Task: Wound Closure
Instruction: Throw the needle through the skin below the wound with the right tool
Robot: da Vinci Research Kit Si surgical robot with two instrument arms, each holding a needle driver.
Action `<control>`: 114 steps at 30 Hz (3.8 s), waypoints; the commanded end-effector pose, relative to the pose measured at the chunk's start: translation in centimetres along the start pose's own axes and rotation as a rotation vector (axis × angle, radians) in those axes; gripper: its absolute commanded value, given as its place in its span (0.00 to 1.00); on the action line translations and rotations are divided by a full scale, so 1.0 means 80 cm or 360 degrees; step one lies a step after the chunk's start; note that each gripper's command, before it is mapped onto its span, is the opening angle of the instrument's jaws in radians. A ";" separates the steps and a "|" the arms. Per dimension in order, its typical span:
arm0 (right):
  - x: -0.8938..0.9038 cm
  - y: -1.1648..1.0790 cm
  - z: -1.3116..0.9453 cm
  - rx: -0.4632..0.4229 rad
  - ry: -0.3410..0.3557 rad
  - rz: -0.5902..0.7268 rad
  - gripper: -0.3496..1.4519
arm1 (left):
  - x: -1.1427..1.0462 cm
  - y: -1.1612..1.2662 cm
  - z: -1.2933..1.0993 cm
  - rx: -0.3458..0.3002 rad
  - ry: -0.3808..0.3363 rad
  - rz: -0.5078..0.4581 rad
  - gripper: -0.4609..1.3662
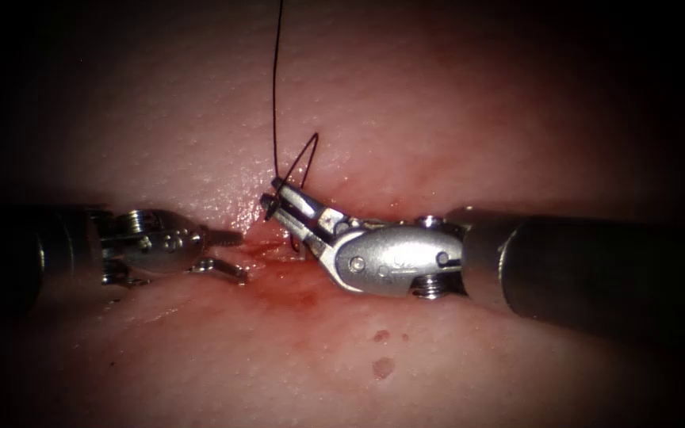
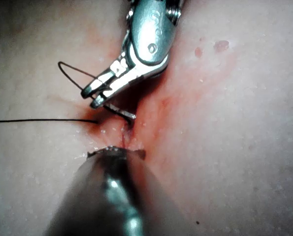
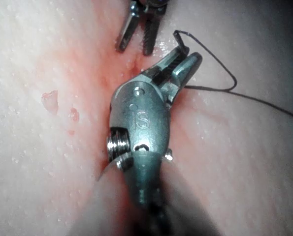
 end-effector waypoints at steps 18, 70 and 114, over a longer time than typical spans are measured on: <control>-0.0005 -0.0019 -0.0022 -0.0211 -0.0129 0.0146 0.00 | -0.0017 0.0038 -0.0004 0.0097 0.0047 -0.0003 0.11; -0.0015 -0.0005 -0.0012 -0.0242 -0.0827 0.0972 0.00 | 0.0032 0.0187 0.0025 -0.0042 0.0330 0.0178 0.06; -0.0009 0.0015 -0.0023 -0.0108 -0.1430 0.1576 0.00 | 0.0022 0.0174 0.0032 -0.0036 0.0333 0.0186 0.06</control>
